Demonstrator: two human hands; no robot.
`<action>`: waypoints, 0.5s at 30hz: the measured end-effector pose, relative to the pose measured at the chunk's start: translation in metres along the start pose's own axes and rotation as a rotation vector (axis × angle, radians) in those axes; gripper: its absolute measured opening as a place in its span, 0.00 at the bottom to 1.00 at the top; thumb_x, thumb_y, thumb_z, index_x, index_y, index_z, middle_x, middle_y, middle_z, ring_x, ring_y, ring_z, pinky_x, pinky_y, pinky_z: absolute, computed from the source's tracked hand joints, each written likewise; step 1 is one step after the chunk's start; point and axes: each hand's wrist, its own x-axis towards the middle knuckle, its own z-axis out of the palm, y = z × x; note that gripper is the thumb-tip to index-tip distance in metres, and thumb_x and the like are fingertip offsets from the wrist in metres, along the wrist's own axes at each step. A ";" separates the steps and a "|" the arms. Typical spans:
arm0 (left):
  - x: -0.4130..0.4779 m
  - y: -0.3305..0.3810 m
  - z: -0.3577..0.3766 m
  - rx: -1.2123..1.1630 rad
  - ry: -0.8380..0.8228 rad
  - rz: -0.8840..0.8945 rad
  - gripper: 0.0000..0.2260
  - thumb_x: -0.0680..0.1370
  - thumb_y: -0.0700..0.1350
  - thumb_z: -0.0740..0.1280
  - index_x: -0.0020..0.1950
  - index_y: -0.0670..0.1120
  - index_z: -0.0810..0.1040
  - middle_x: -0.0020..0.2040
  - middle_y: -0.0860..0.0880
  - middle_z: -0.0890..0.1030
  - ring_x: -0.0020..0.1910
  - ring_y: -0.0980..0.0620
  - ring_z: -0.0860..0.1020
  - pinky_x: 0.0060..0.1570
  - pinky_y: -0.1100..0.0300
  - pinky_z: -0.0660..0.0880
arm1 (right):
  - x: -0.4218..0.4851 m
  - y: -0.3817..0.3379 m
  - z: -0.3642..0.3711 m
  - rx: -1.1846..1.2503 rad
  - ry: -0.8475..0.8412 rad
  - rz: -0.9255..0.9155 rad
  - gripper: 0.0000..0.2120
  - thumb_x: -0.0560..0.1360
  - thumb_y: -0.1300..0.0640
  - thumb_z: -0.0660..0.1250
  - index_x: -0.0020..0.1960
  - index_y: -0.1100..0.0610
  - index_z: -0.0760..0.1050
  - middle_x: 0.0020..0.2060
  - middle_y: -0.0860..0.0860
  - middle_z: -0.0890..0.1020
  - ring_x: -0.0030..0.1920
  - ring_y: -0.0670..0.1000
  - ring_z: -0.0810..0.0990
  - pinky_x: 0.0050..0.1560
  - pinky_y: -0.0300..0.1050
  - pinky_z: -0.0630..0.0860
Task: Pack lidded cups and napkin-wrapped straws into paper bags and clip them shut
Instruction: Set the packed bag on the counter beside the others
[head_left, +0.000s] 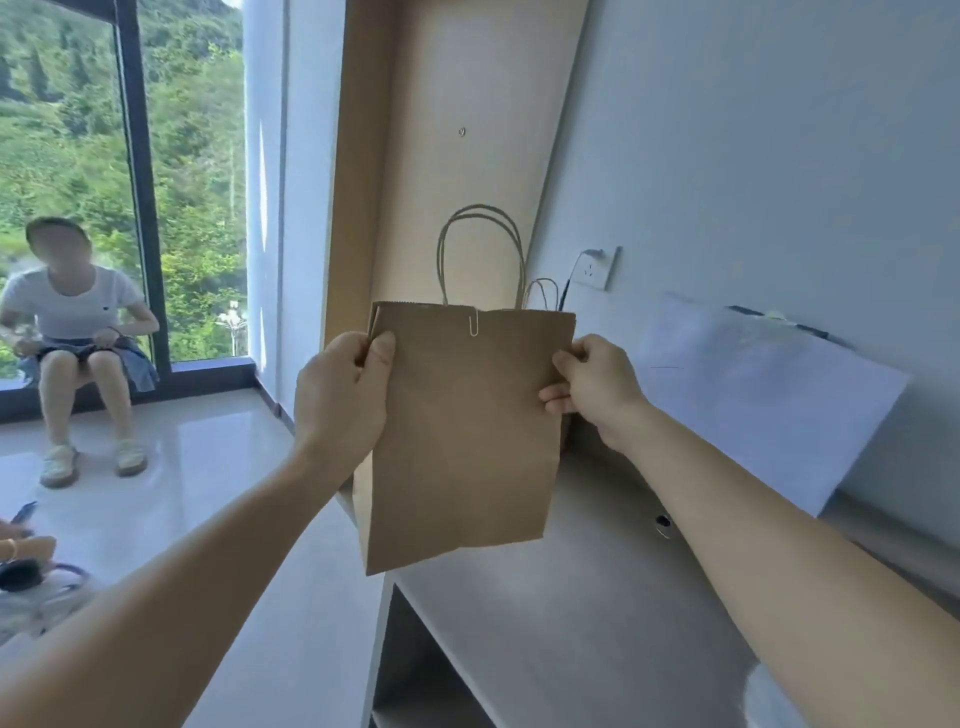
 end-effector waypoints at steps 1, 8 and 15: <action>0.008 -0.015 -0.002 0.023 -0.016 -0.010 0.18 0.83 0.53 0.60 0.39 0.42 0.75 0.33 0.48 0.75 0.33 0.50 0.72 0.33 0.55 0.66 | 0.012 0.003 0.017 -0.021 -0.018 0.018 0.12 0.83 0.59 0.59 0.65 0.61 0.69 0.48 0.53 0.79 0.34 0.52 0.84 0.43 0.54 0.84; 0.044 -0.092 -0.004 0.133 -0.090 -0.035 0.18 0.82 0.54 0.61 0.42 0.42 0.78 0.32 0.47 0.77 0.35 0.47 0.76 0.37 0.51 0.72 | 0.074 0.018 0.100 -0.116 -0.062 0.094 0.10 0.83 0.60 0.57 0.62 0.61 0.70 0.50 0.59 0.80 0.37 0.53 0.84 0.44 0.54 0.84; 0.049 -0.123 0.009 0.106 -0.115 0.121 0.13 0.79 0.48 0.67 0.39 0.41 0.77 0.31 0.48 0.76 0.32 0.46 0.75 0.34 0.49 0.73 | 0.108 0.017 0.119 -0.166 0.029 0.012 0.09 0.79 0.67 0.58 0.48 0.54 0.72 0.39 0.54 0.83 0.34 0.49 0.85 0.42 0.53 0.84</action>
